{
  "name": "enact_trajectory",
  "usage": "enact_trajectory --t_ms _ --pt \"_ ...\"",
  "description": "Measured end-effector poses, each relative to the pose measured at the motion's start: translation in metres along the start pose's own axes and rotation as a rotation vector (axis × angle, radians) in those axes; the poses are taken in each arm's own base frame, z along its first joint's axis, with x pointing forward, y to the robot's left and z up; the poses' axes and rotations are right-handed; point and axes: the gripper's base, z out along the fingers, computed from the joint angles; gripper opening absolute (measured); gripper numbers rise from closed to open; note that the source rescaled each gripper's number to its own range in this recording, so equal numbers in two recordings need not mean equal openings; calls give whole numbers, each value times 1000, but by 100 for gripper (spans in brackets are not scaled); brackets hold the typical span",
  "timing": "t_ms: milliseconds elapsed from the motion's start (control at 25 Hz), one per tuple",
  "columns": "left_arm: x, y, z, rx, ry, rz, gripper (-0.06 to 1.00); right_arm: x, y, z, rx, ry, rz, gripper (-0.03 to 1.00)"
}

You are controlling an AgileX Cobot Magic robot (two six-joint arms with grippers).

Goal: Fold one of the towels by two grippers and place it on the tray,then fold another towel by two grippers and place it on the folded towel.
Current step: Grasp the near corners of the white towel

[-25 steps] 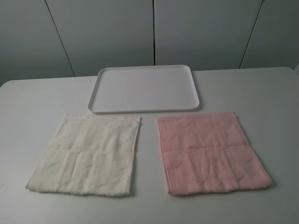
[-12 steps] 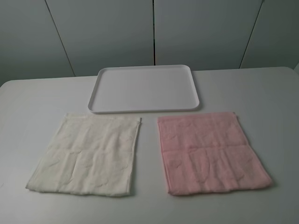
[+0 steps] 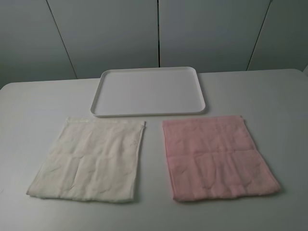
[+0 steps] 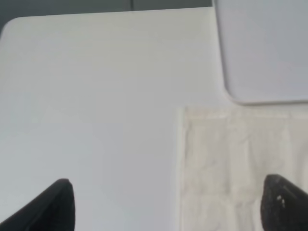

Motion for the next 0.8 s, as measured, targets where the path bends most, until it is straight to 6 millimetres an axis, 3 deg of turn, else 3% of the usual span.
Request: enact_trajectory --t_ms 200,320,560,720,800 --pt "-26 -8 50 199 68 54 100 -37 -2 38 -94 72 -90 100" --pt "-33 -18 75 282 111 161 100 -50 -1 61 -141 135 -181 100" --pt "-48 -73 110 429 120 473 100 -47 19 97 -266 257 -438 100" --pt "-34 -102 132 475 245 702 100 -41 38 115 -339 322 -553 100" --pt "-25 -104 139 467 326 811 100 -37 50 120 -389 349 -640 100"
